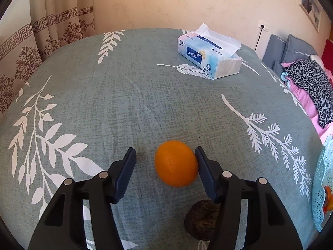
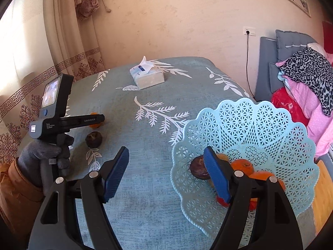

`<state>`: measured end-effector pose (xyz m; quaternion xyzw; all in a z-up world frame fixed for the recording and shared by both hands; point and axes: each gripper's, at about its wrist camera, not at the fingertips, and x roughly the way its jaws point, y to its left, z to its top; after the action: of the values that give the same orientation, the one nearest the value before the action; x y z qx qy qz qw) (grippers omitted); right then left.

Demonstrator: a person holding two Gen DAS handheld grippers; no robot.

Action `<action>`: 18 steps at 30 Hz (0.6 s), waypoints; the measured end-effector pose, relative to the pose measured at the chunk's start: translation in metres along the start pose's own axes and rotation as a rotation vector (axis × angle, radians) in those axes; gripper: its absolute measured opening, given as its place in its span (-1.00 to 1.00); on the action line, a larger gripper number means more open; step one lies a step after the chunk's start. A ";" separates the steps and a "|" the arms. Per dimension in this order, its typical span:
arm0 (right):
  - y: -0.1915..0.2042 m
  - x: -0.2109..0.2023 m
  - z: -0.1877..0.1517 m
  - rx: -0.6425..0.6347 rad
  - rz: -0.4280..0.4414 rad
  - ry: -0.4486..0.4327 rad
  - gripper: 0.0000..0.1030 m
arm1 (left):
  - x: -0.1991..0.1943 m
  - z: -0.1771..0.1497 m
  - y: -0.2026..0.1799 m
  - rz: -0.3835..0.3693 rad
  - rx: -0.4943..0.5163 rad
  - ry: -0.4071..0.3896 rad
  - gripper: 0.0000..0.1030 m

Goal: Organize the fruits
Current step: 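Grasp the small tangerine with the left gripper while the right moves toward the other passion fruit, then close the right gripper on the second passion fruit and lift it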

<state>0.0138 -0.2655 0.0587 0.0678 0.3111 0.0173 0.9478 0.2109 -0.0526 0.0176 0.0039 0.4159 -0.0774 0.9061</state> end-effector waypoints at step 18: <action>0.061 0.054 0.011 -0.078 0.154 0.140 0.47 | -0.059 0.005 0.012 -0.059 -0.053 -0.134 -0.25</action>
<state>0.0639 -0.2024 0.0442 0.0534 0.3696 0.1066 0.9215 0.1784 -0.0326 0.0647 -0.0377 0.3560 -0.0933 0.9290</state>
